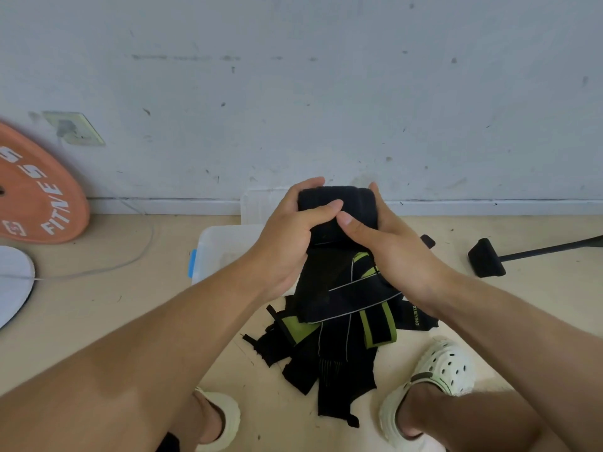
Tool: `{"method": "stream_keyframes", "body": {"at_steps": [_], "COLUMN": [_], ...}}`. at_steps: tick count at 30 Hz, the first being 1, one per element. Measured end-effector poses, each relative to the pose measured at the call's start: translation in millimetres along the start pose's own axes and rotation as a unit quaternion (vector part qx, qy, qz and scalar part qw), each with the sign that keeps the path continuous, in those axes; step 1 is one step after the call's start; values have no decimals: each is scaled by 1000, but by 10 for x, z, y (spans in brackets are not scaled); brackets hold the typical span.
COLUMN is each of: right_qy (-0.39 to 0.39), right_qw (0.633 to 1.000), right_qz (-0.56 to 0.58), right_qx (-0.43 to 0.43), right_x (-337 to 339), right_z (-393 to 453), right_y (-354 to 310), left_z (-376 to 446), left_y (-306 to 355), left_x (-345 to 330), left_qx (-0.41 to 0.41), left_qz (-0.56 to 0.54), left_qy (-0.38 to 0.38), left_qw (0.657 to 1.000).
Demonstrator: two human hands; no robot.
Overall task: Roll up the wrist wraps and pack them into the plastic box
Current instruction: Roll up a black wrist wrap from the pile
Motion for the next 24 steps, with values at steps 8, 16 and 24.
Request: {"method": "stream_keyframes", "body": {"at_steps": [8, 16, 24], "right_qy": [-48, 29, -26], "right_qw": [996, 996, 999], "right_qz": [-69, -24, 40], "right_qx": [19, 86, 26], "right_x": [-84, 113, 117], "right_z": [-22, 19, 59], "right_y": [50, -191, -212], "left_z": [-61, -36, 12], "left_y": [-76, -107, -41], "left_x": [63, -10, 110], "left_qx": [22, 89, 65], "left_qz": [35, 36, 26], "left_qy": [-3, -65, -30], "left_qw": [999, 993, 997]}}
Point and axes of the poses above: each hand's wrist, its own z-axis towards the middle knuckle, its own x-axis out of the back of the hand, y = z × x, the point moved 9 cm from there along z, towards the middle knuckle, and after that the axes turned 10 degrees about z, right-handed, at the moved point
